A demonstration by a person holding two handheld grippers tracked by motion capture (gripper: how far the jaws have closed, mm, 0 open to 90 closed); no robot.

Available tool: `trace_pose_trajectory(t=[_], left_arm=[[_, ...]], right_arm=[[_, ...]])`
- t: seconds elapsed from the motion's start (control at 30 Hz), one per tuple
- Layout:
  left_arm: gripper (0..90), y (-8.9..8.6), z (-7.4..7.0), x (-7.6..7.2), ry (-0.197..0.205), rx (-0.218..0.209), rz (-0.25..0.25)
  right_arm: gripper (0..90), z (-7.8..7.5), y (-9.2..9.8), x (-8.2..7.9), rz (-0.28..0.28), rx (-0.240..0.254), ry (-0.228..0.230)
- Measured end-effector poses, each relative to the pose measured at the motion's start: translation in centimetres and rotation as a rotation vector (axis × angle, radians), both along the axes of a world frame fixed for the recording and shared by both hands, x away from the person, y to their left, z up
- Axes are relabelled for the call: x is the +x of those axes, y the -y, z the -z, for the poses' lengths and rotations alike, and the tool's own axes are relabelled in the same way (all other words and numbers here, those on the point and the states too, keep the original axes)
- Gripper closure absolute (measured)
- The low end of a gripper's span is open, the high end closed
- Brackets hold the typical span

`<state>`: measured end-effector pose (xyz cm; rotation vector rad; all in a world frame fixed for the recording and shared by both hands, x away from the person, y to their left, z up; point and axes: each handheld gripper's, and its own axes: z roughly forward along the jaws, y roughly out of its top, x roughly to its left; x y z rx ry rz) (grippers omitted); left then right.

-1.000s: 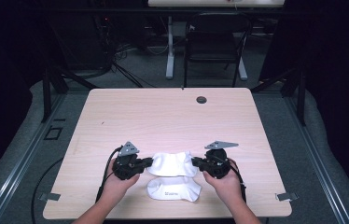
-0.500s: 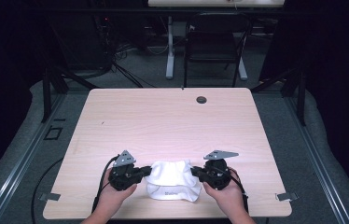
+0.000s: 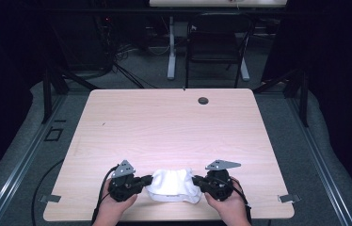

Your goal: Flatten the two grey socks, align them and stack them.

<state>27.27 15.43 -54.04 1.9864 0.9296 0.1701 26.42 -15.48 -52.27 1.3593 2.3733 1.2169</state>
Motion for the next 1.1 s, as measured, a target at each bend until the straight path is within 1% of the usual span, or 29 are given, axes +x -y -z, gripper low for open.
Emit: trace_pose_trajectory(t=[0.1, 0.17, 0.23, 0.27, 0.3, 0.33, 0.4, 0.47, 0.57, 0.63, 0.73, 0.8, 0.87, 0.9, 0.97, 1.07, 1.1], left_arm=[[86.7, 0.1, 0.4, -0.2, -0.007, 0.007, 0.001], [86.7, 0.2, 0.7, -0.3, -0.011, 0.011, 0.002], [86.7, 0.2, 0.8, -0.3, -0.012, 0.019, 0.005], [86.7, 0.2, 0.9, -0.3, -0.01, 0.025, 0.003], [86.7, 0.2, 0.9, -0.4, -0.011, 0.028, 0.005], [86.7, 0.2, 1.0, -0.4, -0.014, 0.022, 0.008], [86.7, 0.2, 1.1, -0.4, -0.017, 0.022, 0.005], [86.7, 0.2, 1.2, -0.4, -0.021, 0.025, 0.009], [86.6, 0.3, 1.3, -0.4, -0.027, 0.024, 0.012], [86.7, 0.4, 1.4, -0.4, -0.03, 0.022, 0.012], [86.6, 0.5, 1.6, -0.4, -0.031, 0.024, 0.007], [86.6, 0.5, 1.7, -0.3, -0.034, 0.026, 0.008], [86.6, 0.6, 1.8, -0.3, -0.032, 0.036, 0.004], [86.6, 0.6, 1.9, -0.2, -0.037, 0.036, 0.006], [86.5, 0.7, 2.0, -0.2, -0.038, 0.038, 0.004], [86.5, 0.8, 2.2, -0.1, -0.044, 0.043, 0.012], [86.4, 0.9, 2.3, -0.1, -0.047, 0.044, 0.014]], right_arm=[[85.9, 0.4, -0.1, -0.2, -0.004, -0.009, -0.003], [85.9, 0.6, -0.2, -0.2, -0.009, -0.025, -0.002], [85.9, 0.7, -0.2, -0.4, -0.007, -0.019, -0.002], [85.9, 0.7, -0.2, -0.4, -0.011, -0.029, -0.001], [85.9, 0.8, -0.2, -0.4, -0.007, -0.025, 0.006], [85.9, 0.8, -0.1, -0.4, -0.007, -0.032, 0.001], [85.9, 0.9, 0.0, -0.5, -0.004, -0.023, -0.004], [85.8, 0.9, 0.2, -0.5, -0.003, -0.029, -0.01], [85.9, 1.0, 0.2, -0.5, -0.002, -0.024, -0.01], [85.9, 1.0, 0.2, -0.6, -0.001, -0.034, -0.018], [85.8, 1.2, 0.2, -0.6, 0.0, -0.035, -0.01], [85.8, 1.3, 0.3, -0.6, 0.004, -0.041, -0.022], [85.8, 1.4, 0.4, -0.5, 0.004, -0.044, -0.026], [85.8, 1.5, 0.5, -0.5, 0.005, -0.042, -0.022], [85.8, 1.5, 0.5, -0.5, 0.01, -0.047, -0.033], [85.7, 1.7, 0.7, -0.3, 0.013, -0.049, -0.033], [85.7, 1.7, 0.7, -0.3, 0.016, -0.049, -0.042]])
